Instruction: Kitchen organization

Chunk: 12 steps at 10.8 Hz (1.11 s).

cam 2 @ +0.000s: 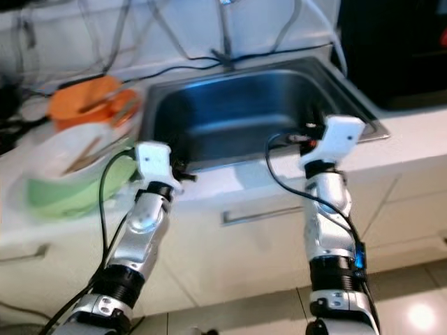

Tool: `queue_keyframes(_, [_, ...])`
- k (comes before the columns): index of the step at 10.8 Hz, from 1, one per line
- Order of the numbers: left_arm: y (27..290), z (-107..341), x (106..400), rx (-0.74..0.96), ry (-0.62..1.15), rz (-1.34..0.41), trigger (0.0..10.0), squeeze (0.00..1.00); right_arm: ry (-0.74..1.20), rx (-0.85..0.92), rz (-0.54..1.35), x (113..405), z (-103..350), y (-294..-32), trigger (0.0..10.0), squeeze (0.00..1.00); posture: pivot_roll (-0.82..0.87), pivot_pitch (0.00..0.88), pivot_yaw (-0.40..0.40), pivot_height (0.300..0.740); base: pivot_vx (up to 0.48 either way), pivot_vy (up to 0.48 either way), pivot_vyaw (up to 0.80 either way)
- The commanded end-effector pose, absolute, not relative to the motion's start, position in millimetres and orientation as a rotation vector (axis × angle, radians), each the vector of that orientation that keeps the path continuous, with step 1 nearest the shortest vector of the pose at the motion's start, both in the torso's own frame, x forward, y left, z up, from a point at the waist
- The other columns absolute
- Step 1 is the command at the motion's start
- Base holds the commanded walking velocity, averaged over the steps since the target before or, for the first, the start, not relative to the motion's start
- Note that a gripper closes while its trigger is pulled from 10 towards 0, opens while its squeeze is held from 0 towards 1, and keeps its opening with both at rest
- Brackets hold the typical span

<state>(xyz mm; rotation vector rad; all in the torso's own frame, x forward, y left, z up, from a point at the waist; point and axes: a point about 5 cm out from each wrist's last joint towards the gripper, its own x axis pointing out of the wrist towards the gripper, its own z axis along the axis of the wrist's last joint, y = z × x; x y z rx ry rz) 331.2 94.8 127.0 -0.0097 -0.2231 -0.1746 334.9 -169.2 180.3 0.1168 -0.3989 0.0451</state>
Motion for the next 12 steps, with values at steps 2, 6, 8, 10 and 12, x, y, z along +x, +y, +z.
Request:
queue_keyframes(2, [101.2,129.6,332.1,-0.008,-0.232,-0.156,10.0,0.0,-0.386,0.136,0.094,336.0,182.3,-157.3,10.0,0.0,0.0,0.014,0.131,0.74,0.0,0.0,0.0])
queue_keyframes(6, [101.2,138.7,333.9,-0.007,-0.27,-0.145,10.0,0.0,-0.263,0.127,0.121,336.0,153.3,-151.3,10.0,0.0,0.01,0.011,0.129,0.74,0.0,0.0,0.0])
queue_keyframes(8, [101.6,141.0,334.1,-0.004,-0.279,-0.141,10.0,0.0,-0.242,0.124,0.122,335.2,147.7,-151.0,10.0,0.0,0.01,0.012,0.128,0.74,0.0,0.0,0.0])
queue_keyframes(10, [100.6,143.7,334.1,0.0,-0.29,-0.142,10.0,0.0,-0.243,0.109,0.12,335.5,146.9,-151.2,10.0,0.0,0.01,0.012,0.131,0.74,0.0,0.0,0.25])
queue_keyframes(12, [98.0,144.7,334.4,0.009,-0.293,-0.153,10.0,0.0,-0.251,0.132,0.113,336.2,147.9,-151.6,10.0,0.0,0.01,0.012,0.134,0.74,0.264,0.0,0.0])
